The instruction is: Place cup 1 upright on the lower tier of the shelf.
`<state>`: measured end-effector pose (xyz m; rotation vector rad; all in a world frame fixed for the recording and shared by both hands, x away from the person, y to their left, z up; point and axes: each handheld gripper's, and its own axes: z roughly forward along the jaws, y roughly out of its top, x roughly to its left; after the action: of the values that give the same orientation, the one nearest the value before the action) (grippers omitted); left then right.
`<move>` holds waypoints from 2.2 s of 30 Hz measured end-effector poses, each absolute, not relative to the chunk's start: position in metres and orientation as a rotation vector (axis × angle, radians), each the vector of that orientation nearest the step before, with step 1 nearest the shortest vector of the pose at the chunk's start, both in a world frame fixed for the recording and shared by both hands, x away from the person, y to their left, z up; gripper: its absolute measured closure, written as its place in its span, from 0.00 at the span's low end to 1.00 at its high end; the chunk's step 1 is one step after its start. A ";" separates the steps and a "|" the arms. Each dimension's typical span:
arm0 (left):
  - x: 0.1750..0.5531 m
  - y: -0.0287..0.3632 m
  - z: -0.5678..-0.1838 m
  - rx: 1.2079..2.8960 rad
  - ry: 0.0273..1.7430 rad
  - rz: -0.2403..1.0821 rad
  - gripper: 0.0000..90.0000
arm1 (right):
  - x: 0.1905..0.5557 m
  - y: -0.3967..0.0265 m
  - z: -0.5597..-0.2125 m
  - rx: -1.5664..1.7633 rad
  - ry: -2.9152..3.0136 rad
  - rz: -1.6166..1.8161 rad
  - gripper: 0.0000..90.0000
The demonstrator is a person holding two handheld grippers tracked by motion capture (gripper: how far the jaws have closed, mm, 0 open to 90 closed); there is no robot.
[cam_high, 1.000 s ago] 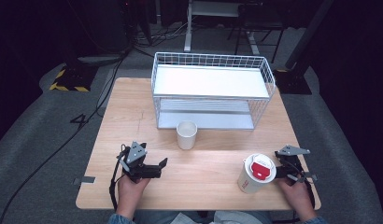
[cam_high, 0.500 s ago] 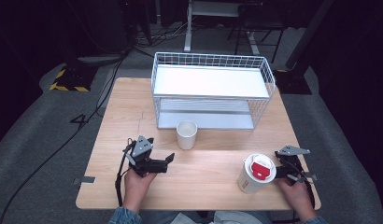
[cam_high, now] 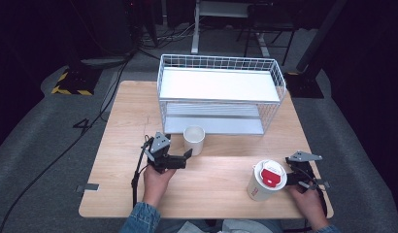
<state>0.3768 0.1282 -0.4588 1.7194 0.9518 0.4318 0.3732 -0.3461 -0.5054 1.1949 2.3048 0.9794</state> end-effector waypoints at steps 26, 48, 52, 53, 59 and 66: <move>0.415 0.097 -0.494 1.713 0.986 0.400 0.03 | 0.373 -0.346 -0.505 1.193 2.306 0.979 0.06; 0.415 0.085 -0.498 1.822 0.978 0.455 0.23 | 0.373 -0.346 -0.505 1.195 2.305 0.979 0.06; 0.414 0.084 -0.498 1.829 0.982 0.463 0.24 | 0.373 -0.346 -0.505 1.195 2.305 0.979 0.06; 0.414 0.084 -0.498 1.829 0.982 0.464 0.24 | 0.373 -0.346 -0.505 1.195 2.305 0.979 0.06; 0.414 0.084 -0.498 1.829 0.984 0.465 0.24 | 0.373 -0.346 -0.505 1.195 2.305 0.979 0.06; 0.413 0.085 -0.494 1.820 0.996 0.433 0.25 | 0.373 -0.346 -0.505 1.193 2.307 0.978 0.06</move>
<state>0.4132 0.0850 -0.4945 1.8201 0.9958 0.4328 0.3732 -0.3462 -0.5054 1.1929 2.3066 0.9783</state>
